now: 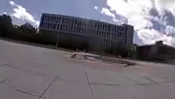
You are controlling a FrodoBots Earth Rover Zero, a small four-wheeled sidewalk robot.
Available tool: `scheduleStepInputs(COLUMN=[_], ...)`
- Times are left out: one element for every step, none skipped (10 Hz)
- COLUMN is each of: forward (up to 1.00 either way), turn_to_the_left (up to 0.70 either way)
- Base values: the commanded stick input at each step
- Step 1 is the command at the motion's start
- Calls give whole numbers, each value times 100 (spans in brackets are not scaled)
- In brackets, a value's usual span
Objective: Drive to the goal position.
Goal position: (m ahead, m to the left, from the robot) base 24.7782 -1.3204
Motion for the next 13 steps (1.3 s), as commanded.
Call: scheduleStepInputs(forward=[70,70,70,70,70,70,70,70,70,70,70,70,70], turn_to_the_left=[0,0,0,0,0,0,0,0,0,1,7,13,24])
